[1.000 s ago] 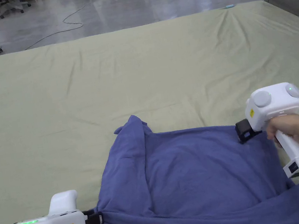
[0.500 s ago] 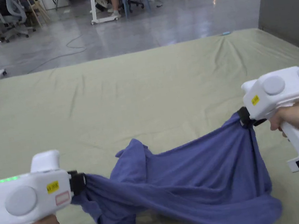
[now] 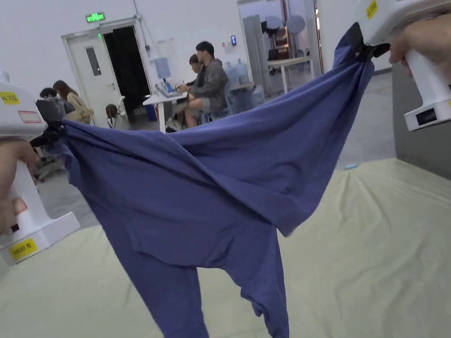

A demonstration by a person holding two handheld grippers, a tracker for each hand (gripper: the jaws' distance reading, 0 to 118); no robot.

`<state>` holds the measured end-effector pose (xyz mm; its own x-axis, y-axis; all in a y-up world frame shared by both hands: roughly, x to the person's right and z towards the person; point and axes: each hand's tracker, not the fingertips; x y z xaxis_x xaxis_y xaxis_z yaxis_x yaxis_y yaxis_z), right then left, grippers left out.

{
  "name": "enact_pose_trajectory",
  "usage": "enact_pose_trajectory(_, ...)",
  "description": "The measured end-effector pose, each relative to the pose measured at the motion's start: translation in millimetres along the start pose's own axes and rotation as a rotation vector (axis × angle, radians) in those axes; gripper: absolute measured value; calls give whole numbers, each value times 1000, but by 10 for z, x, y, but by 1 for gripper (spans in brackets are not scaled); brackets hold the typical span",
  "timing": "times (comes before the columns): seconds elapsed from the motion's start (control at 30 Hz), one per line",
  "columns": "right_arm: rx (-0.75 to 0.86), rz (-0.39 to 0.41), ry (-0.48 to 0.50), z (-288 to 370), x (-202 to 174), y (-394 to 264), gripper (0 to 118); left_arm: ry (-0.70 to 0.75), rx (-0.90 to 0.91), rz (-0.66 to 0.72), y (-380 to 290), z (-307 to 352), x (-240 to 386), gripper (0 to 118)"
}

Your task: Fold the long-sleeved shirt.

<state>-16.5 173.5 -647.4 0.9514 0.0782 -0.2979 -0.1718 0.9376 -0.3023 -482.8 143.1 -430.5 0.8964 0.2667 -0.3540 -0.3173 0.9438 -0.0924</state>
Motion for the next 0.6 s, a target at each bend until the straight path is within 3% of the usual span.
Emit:
enact_pose_trajectory(0.17, 37, -39, 3, -144, 62, 351, 0, 28, 47, -39, 371, -241, -40, 1)
enact_pose_trajectory(0.3, 42, -70, 31, -257, 75, 217, 0, 22, 56, -17, 285, -208, -51, 1)
enact_pose_trajectory(0.5, -111, -47, 36, -643, -101, -845, 0, 43, -78, -70, -668, -426, -286, 1)
enact_pose_trajectory(0.6, -235, -88, 65, -1092, -137, -1726, 0, 41, -184, -68, -1482, -439, -402, 1)
